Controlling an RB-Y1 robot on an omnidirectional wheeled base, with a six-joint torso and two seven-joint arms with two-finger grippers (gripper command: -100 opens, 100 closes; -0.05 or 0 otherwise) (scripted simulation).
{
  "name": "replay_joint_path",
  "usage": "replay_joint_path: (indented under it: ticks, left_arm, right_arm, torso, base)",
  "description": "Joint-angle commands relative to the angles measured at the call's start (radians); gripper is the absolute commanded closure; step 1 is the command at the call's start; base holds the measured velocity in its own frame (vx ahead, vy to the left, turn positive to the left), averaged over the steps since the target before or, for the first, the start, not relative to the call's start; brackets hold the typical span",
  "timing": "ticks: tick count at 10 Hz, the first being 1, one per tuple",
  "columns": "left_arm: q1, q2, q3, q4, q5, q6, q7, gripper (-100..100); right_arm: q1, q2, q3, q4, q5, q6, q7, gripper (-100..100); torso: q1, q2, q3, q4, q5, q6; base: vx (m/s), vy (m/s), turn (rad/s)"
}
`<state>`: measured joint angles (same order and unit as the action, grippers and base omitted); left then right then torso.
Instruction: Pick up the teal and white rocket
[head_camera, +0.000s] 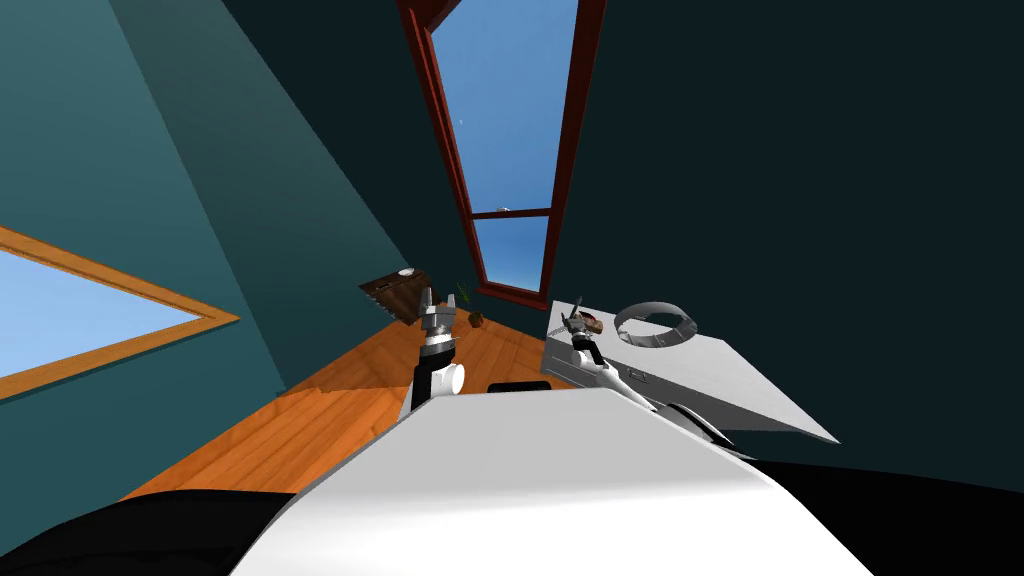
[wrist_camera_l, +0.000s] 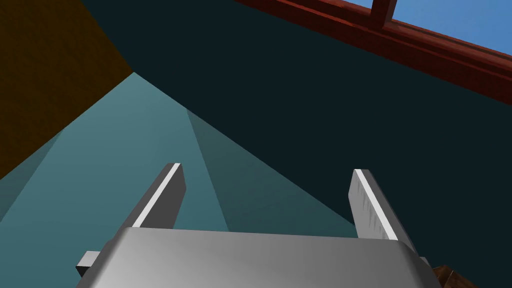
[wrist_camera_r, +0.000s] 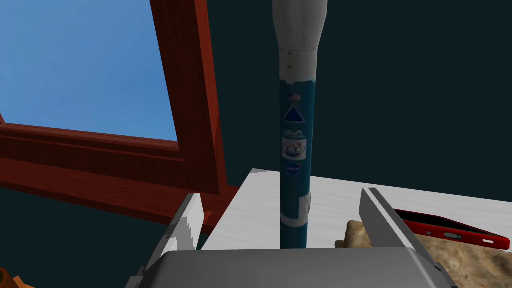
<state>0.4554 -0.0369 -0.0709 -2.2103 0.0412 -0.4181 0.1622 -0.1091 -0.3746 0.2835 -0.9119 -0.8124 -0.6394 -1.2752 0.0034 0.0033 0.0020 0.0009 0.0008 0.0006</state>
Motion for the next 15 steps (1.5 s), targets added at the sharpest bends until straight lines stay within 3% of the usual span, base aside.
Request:
replay_joint_path:
  ticks: [1,3,4,6,7,8,9,13,14,15]
  left_arm:
    - [0.0,0.0,0.0,0.0,0.0,0.0,0.0,0]
    - [0.0,0.0,0.0,0.0,0.0,0.0,0.0,0]
    - [0.0,0.0,0.0,0.0,0.0,0.0,0.0,0]
    - [0.0,0.0,0.0,0.0,0.0,0.0,0.0,0]
    - [0.0,0.0,0.0,0.0,0.0,0.0,0.0,0]
    - [0.0,0.0,0.0,0.0,0.0,0.0,0.0,0]
    - [0.0,0.0,0.0,0.0,0.0,0.0,0.0,0]
    - [0.0,0.0,0.0,0.0,0.0,0.0,0.0,0]
    - [0.0,0.0,0.0,0.0,0.0,0.0,0.0,0]
    - [0.0,0.0,0.0,0.0,0.0,0.0,0.0,0]
  right_arm:
    - [-0.018,-0.02,-0.012,0.037,-0.009,0.0,-0.022,-100]
    - [-0.061,-0.089,-0.048,0.109,-0.035,-0.024,-0.09,-100]
    - [-0.061,-0.089,-0.048,0.091,-0.035,-0.024,-0.093,-100]
    - [-0.061,-0.089,-0.048,0.131,-0.035,-0.024,-0.095,-100]
    - [-0.083,-0.123,-0.066,0.159,-0.048,-0.036,-0.132,-100]
    - [-0.087,-0.112,-0.049,0.169,-0.038,-0.036,-0.126,-100]
    - [-0.092,-0.115,-0.049,0.177,-0.038,-0.041,-0.136,100]
    - [-0.091,-0.115,-0.049,0.176,-0.038,-0.04,-0.135,100]
    - [-0.091,-0.115,-0.049,0.176,-0.038,-0.04,-0.135,0]
    - [-0.061,-0.089,-0.048,0.131,-0.035,-0.024,-0.095,100]
  torso:
    - [0.0,0.0,0.0,0.0,0.0,0.0]
    - [0.0,0.0,0.0,0.0,0.0,0.0]
    - [0.003,0.001,0.001,0.0,0.001,0.0]
    - [-0.002,0.0,0.0,0.0,0.0,0.001]
    - [-0.004,-0.002,-0.001,-0.001,-0.001,0.001]
    - [-0.002,-0.002,-0.001,0.0,0.0,0.0]
    - [-0.003,-0.002,-0.001,0.0,-0.001,0.001]
    - [-0.004,-0.003,-0.002,-0.001,-0.001,0.001]
    - [-0.005,-0.003,-0.002,-0.001,-0.001,0.001]
    - [-0.005,-0.003,-0.002,-0.001,-0.001,0.001]
  base:
    - [-0.046,0.052,0.129]
    - [-0.07,0.095,0.329]
    - [-0.067,0.068,0.122]
    - [-0.018,0.013,-0.035]
    - [-0.033,0.049,0.317]
    - [-0.018,0.024,0.08]
    - [-0.002,0.003,-0.017]
    - [-0.001,0.0,0.001]
    - [0.0,0.0,0.0]
    - [0.036,-0.039,-0.26]
